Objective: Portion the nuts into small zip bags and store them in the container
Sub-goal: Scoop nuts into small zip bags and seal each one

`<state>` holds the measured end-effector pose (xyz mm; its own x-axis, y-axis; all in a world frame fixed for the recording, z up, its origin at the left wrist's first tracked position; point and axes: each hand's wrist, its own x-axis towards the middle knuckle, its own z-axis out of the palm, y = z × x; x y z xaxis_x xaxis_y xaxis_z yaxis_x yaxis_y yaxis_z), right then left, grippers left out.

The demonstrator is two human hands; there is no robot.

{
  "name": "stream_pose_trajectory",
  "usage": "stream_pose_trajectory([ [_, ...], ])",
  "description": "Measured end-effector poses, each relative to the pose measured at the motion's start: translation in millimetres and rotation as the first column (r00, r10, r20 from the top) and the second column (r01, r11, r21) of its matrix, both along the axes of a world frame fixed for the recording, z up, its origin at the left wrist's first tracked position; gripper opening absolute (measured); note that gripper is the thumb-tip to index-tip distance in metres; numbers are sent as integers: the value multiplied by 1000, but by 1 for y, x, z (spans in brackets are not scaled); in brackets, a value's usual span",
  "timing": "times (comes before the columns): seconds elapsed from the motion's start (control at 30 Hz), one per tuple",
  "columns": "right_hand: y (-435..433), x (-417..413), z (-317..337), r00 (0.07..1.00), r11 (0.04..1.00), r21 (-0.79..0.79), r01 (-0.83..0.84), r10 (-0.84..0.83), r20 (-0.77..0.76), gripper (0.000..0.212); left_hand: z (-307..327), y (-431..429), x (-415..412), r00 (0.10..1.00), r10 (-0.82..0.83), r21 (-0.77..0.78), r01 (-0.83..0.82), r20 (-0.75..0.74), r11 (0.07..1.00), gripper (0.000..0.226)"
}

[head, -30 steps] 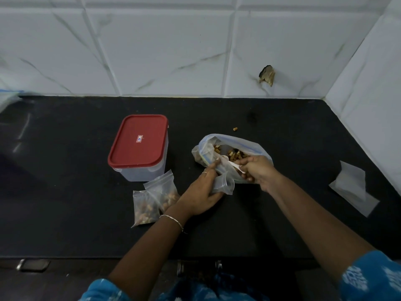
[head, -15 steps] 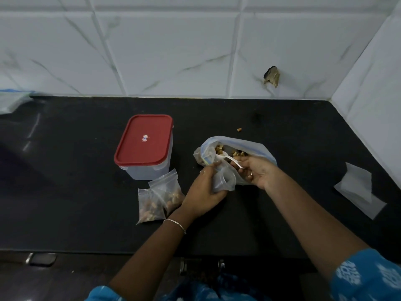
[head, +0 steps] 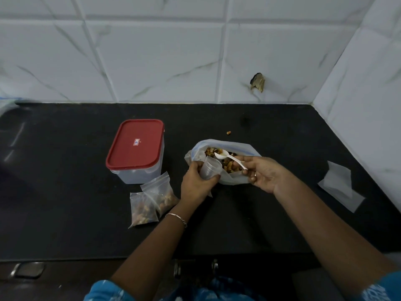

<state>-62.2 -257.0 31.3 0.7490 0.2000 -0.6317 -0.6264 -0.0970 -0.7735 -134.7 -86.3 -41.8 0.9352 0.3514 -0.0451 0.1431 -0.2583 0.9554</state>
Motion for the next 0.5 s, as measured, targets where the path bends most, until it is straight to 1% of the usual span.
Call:
stream_pose_trajectory([
  [0.07, -3, -5, 6, 999, 999, -20, -30, 30, 39, 23, 1, -1, 2, 1000, -4, -14, 3, -17, 1000, 46],
  [0.1, -4, -8, 9, 995, 997, -58, -56, 61, 84, 24, 0, -1, 3, 1000, -3, -20, 2, -16, 1000, 47],
  [0.17, -3, -14, 11, 958, 973, -201, -113, 160, 239, 24, 1, -2, 3, 1000, 6, -34, -7, -5, 999, 49],
  [0.2, -2, -17, 9, 909, 948, -293, -122, 225, 351, 25, 3, -3, 3, 1000, 10, -41, -10, 2, 999, 49],
  [0.23, -1, -20, 6, 824, 914, -391, -110, 304, 478, 25, 3, -3, 3, 1000, 13, -44, -13, 10, 999, 48],
  [0.27, 0, -22, 2, 693, 867, -492, -74, 399, 600, 26, 4, -3, 3, 1000, 18, -47, -17, 19, 999, 47],
  [0.3, 1, -26, -1, 523, 812, -584, -17, 505, 686, 27, 4, -3, 4, 999, 23, -49, -21, 26, 999, 47],
  [0.33, 0, -29, -3, 337, 754, -655, 47, 606, 721, 28, 4, -3, 3, 999, 25, -57, -23, 32, 998, 47],
  [0.37, 0, -31, -6, 157, 697, -709, 106, 692, 704, 29, 4, -3, 3, 999, 26, -71, -24, 35, 997, 48],
  [0.4, -1, -32, -9, 10, 646, -746, 160, 755, 656, 32, 4, -3, 3, 999, 26, -90, -22, 36, 996, 49],
  [0.43, -2, -34, -11, -95, 616, -759, 209, 785, 612, 35, 3, -3, 2, 999, 23, -104, -20, 36, 994, 50],
  [0.47, -2, -36, -12, -161, 610, -754, 244, 792, 589, 35, 3, -3, 2, 999, 17, -117, -12, 42, 993, 51],
  [0.5, -2, -38, -13, -206, 612, -746, 263, 791, 576, 33, 4, -3, 1, 999, 8, -134, -1, 54, 991, 51],
])
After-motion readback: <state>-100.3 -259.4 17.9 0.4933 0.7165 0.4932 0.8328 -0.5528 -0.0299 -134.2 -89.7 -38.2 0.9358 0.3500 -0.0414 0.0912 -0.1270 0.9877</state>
